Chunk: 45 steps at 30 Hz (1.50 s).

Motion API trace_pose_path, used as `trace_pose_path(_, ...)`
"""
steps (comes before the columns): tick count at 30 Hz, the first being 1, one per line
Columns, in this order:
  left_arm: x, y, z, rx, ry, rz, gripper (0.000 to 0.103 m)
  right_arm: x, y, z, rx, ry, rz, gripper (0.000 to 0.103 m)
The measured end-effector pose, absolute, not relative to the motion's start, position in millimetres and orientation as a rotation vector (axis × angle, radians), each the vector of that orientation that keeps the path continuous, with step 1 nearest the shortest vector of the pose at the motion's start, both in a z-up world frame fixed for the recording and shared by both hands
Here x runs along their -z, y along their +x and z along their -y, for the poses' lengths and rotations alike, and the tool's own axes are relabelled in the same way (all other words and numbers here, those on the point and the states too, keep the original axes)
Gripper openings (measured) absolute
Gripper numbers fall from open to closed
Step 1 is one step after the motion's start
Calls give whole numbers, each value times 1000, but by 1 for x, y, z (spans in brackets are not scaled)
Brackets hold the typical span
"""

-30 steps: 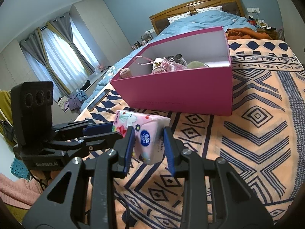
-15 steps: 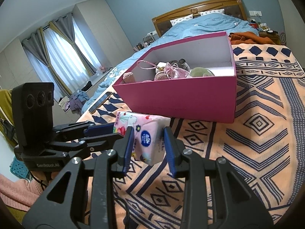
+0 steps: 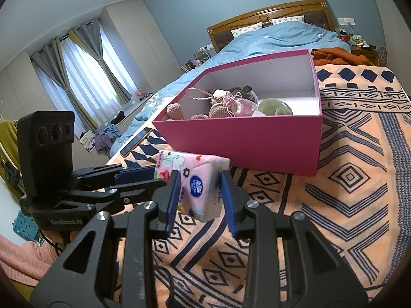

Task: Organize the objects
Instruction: 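Carry the pink floral tissue pack with the right gripper toward the magenta box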

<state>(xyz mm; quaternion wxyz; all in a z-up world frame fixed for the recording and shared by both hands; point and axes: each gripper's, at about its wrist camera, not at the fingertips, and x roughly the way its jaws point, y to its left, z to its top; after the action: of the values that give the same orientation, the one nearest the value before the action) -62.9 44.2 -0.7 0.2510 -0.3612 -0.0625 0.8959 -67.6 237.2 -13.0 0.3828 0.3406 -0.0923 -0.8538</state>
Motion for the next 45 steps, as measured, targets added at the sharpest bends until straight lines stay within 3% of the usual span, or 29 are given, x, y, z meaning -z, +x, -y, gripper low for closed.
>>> trace_pose_path(45, -14, -79, -45, -2469, -949, 155, 34, -4, -86, -234, 2205, 821, 217, 35)
